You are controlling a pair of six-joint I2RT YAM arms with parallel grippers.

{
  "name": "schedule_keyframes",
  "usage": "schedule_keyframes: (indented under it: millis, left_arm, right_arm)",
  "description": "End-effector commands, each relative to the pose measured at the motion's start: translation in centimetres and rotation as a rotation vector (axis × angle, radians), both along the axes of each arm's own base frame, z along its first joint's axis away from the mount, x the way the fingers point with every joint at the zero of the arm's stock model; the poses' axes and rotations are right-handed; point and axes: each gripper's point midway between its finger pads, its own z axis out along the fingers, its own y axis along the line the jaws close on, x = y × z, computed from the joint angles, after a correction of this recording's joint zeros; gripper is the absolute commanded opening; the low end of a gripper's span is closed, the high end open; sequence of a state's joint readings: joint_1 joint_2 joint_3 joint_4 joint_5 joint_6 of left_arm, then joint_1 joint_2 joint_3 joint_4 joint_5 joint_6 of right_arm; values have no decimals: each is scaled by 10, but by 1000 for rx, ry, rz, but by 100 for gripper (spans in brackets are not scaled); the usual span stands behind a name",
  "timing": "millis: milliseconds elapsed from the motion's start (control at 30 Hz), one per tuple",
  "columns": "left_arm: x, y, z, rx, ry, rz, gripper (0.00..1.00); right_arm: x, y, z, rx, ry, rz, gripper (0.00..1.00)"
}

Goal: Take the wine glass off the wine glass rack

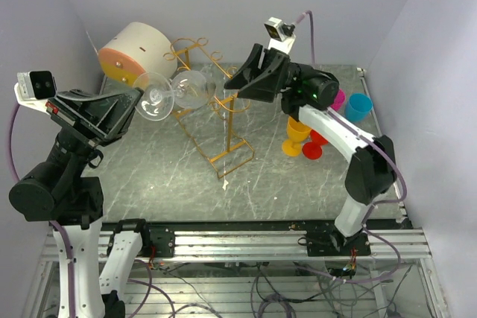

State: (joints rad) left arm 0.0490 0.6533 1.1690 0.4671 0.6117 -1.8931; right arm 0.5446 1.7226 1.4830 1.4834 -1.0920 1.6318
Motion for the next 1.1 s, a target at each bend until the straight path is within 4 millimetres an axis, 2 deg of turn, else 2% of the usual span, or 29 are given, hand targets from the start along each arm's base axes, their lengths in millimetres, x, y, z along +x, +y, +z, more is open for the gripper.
schedule_keyframes:
  millis: [0, 300, 700, 800, 867, 933, 967, 1067]
  left_arm:
    - [-26, -1, 10, -1, -91, -15, 7]
    - [-22, -1, 0, 5, -56, -4, 7]
    - [-16, 0, -9, 3, -31, 8, 7]
    - [-15, 0, -12, 6, -25, 12, 7]
    - [-14, 0, -13, 7, -21, 13, 7]
    - [-12, 0, -15, 4, -15, 15, 7]
    - [-12, 0, -16, 4, -13, 16, 7]
    - [-7, 1, -20, 8, -3, 29, 7]
  right_arm:
    - [-26, -14, 18, 160, -115, 107, 51]
    - [-45, 10, 21, 176, -154, 179, 50]
    - [-82, 14, 34, 238, -182, 265, 50]
    - [-87, 15, 35, 241, -183, 274, 39]
    - [-88, 15, 35, 239, -179, 279, 25]
    - [-88, 15, 34, 238, -172, 281, 5]
    - [-89, 14, 35, 239, -174, 280, 0]
    - [-94, 9, 36, 242, -185, 267, 0]
